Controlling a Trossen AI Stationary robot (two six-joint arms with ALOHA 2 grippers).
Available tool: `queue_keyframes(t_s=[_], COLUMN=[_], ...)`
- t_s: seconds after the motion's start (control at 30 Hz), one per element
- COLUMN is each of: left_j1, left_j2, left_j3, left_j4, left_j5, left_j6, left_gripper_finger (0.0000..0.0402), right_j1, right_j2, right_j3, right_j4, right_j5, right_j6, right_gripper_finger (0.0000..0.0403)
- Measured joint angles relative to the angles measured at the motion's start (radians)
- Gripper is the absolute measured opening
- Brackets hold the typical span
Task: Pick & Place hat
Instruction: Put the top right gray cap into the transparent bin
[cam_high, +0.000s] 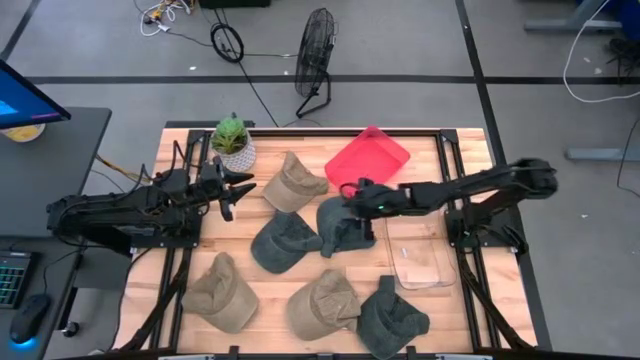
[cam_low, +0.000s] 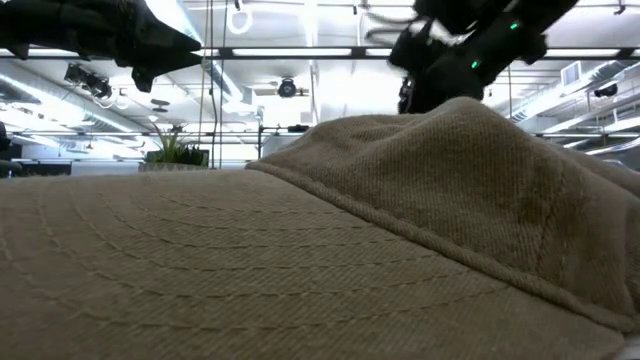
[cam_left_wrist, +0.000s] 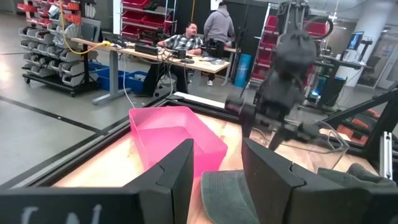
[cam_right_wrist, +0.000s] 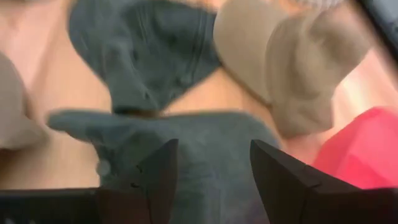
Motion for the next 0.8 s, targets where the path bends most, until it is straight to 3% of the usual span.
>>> queue_keyframes(t_s=[0.3,0.53,0.67,0.8], left_j1=[0.000,0.000,0.000,-0.007], left_j2=[0.092,0.262,0.332,0.382], left_j3=[0.012,0.152,0.179,0.179], left_j4=[-0.017,-0.182,-0.234,-0.238], left_j5=[0.069,0.069,0.069,0.069], left_j6=[0.018,0.018,0.013,-0.027], left_gripper_finger=[0.0140,0.0140,0.0140,0.0140], right_j1=[-0.002,-0.007,-0.007,-0.007], right_j2=[0.185,0.216,0.216,0.216], right_j3=[0.111,0.117,0.117,0.117], right_j4=[-0.084,-0.091,-0.093,-0.100], right_j5=[-0.048,-0.047,-0.047,-0.042], right_j6=[-0.001,-0.029,-0.038,-0.079], right_gripper_finger=[0.0204,0.0198,0.0158,0.0082])
